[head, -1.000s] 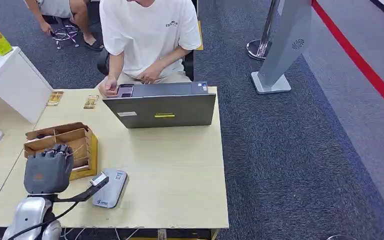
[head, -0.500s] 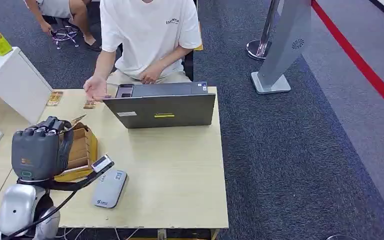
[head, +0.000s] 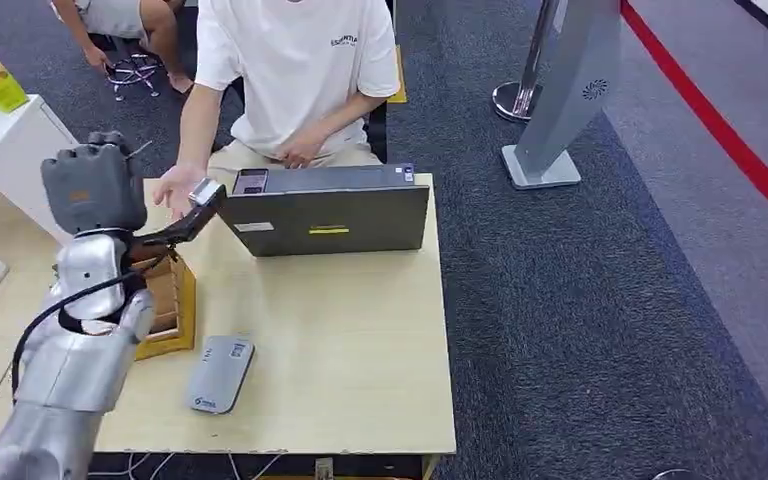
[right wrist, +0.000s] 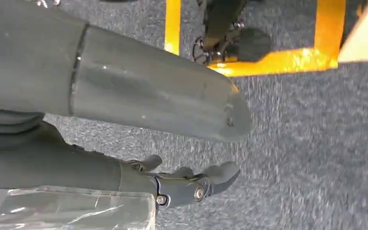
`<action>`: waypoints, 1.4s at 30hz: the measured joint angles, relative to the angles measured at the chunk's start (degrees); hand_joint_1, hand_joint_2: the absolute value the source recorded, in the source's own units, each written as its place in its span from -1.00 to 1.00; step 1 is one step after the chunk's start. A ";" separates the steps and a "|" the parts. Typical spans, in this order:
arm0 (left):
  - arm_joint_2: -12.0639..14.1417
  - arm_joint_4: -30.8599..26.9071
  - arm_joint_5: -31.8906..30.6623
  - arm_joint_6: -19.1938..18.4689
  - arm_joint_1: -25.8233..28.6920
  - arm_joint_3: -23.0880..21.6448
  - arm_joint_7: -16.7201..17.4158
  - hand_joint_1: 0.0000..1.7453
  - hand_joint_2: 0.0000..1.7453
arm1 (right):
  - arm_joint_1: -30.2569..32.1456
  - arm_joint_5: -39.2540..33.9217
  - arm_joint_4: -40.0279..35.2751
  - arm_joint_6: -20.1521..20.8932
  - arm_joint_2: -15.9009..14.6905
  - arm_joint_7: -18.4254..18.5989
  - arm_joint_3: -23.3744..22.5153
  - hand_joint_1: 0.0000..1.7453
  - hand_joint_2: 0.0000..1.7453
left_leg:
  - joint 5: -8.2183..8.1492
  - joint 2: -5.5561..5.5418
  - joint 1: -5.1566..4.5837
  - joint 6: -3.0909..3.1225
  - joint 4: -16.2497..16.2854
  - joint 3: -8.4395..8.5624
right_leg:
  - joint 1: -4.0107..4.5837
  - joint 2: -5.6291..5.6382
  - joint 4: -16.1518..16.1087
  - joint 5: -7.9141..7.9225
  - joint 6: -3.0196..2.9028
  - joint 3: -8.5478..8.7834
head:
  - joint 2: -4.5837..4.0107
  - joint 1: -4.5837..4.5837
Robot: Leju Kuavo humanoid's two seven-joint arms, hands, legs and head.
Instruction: Pass the card to the sensor for recognition and then transmit it.
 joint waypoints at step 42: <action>0.94 -15.24 13.38 -1.34 20.17 25.55 -33.37 -1.00 1.00 | 3.40 -4.15 0.07 -2.23 -0.31 -0.70 -2.21 -1.00 -1.00 | -0.34 0.76 0.01 -0.03 -0.09 -0.19 | 0.00 0.72 0.01 -0.16 -0.06 -0.46 | 0.02 -0.09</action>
